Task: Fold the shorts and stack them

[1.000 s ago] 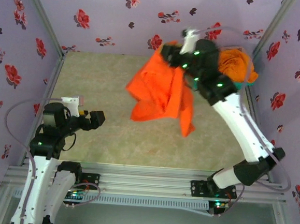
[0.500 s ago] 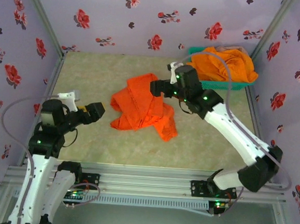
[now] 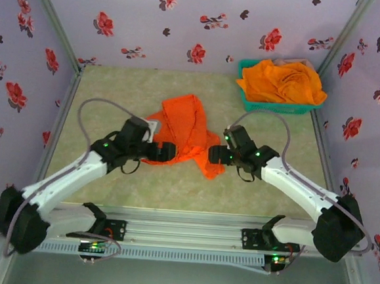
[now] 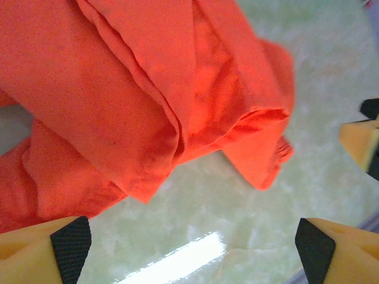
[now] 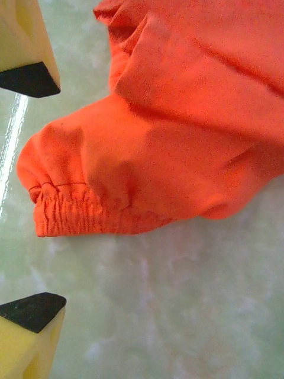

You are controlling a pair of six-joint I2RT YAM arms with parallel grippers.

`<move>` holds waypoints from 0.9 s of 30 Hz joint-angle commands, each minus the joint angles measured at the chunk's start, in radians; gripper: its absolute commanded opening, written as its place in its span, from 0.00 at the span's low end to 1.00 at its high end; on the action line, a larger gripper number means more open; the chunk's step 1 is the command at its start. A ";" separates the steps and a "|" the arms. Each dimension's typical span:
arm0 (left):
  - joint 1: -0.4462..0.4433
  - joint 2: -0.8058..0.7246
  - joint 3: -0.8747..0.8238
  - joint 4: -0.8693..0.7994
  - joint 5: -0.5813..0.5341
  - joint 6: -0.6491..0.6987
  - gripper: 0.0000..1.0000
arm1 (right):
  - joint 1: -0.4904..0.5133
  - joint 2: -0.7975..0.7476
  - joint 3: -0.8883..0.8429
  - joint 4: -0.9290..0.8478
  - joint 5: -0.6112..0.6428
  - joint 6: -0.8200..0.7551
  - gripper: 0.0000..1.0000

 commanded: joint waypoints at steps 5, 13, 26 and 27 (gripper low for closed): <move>-0.040 0.253 0.134 0.114 -0.131 0.073 0.85 | 0.019 0.061 -0.046 0.174 -0.088 0.105 0.87; -0.003 0.434 0.202 0.149 -0.170 0.052 0.72 | 0.060 0.131 0.019 0.249 -0.095 0.147 0.85; 0.034 0.543 0.227 0.227 -0.085 -0.011 0.27 | 0.074 0.229 0.094 0.305 -0.055 0.230 0.70; 0.035 0.540 0.221 0.230 -0.084 -0.014 0.24 | 0.074 0.236 0.099 0.304 -0.053 0.232 0.69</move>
